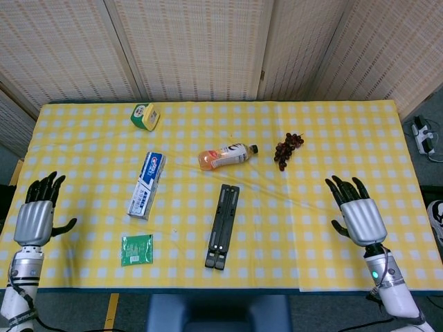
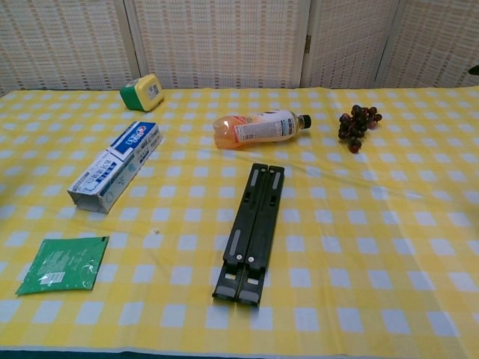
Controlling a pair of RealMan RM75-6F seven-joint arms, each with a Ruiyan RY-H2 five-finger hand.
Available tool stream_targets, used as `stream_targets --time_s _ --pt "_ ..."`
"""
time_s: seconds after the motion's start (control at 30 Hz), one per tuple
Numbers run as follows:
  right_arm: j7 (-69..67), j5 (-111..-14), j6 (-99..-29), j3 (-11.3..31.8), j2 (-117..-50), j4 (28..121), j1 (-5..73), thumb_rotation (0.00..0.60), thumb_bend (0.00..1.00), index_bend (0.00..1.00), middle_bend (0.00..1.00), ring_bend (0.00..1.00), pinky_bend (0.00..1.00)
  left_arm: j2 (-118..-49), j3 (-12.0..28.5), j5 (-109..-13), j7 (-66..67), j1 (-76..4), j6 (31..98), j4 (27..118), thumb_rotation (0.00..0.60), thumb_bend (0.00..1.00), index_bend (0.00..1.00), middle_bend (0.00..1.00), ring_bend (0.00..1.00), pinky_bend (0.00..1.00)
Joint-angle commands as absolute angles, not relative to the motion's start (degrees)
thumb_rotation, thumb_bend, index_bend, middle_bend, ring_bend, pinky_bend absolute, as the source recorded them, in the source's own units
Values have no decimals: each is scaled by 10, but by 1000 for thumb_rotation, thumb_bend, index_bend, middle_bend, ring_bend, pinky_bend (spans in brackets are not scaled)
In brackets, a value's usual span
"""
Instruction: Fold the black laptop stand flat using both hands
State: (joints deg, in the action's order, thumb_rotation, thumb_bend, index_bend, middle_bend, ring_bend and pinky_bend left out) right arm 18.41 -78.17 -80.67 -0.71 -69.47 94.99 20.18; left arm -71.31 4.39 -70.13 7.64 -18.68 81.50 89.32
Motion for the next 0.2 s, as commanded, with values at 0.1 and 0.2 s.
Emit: stream_targets --time_s 0.1,0.2 --pt "109 -792 -839 -14 -688 921 156 600 261 34 113 165 85 -704 15 -744 77 -132 883 908 600 241 60 0 0 0" --pt "79 -804 -858 -16 -686 912 137 600 261 34 114 165 85 -698 6 -753 68 -109 900 915 600 242 59 0 0 0"
